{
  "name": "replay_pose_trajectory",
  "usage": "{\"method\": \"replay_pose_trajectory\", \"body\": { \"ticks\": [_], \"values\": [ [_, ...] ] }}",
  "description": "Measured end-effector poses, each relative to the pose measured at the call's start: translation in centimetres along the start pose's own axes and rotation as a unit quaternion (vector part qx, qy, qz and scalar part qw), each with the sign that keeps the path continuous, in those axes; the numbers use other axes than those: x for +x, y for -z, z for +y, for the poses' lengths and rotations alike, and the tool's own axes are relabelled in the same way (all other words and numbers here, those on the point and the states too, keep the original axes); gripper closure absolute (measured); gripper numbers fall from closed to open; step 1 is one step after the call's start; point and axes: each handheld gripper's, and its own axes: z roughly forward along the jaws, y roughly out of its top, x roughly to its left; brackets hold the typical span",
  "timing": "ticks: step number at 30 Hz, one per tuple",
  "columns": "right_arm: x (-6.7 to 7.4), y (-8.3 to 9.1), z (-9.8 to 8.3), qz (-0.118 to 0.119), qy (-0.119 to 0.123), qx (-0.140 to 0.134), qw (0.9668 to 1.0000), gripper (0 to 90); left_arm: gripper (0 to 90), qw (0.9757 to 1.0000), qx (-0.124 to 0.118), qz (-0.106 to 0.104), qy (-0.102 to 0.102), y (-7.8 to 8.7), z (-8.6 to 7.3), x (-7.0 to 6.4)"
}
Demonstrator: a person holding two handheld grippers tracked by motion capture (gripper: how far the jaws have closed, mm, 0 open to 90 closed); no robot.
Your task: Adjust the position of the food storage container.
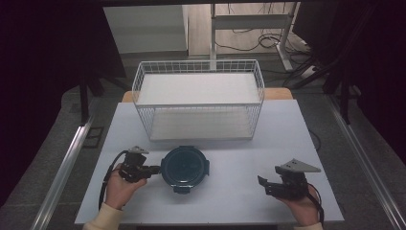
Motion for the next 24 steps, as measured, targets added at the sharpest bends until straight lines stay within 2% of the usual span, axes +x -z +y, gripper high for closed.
{"method": "replay_pose_trajectory", "body": {
  "ticks": [6,11,15,20,24],
  "values": [
    [0.0,0.0,0.0,0.0,0.0,0.0,1.0,22.9,90.0,1.0,0.002,-0.01,-0.002,-0.5,0.4,-1.0],
    [0.0,0.0,0.0,0.001,-0.001,0.0,1.0,22.9,90.0,0.9999,0.003,-0.007,-0.008,-0.9,0.6,-1.8],
    [-0.1,-0.1,-0.1,0.0,-0.002,0.002,1.0,22.9,90.0,0.9999,0.002,-0.012,-0.007,-1.1,0.8,-2.2],
    [-0.2,-0.1,-0.1,-0.001,-0.003,0.002,1.0,22.9,90.0,0.9999,0.003,-0.007,-0.013,-1.3,0.9,-2.7],
    [-0.1,-0.2,-0.1,-0.001,-0.002,0.002,1.0,22.9,90.0,0.9998,0.0,-0.014,-0.011,-1.5,0.9,-2.8]
  ]
}}
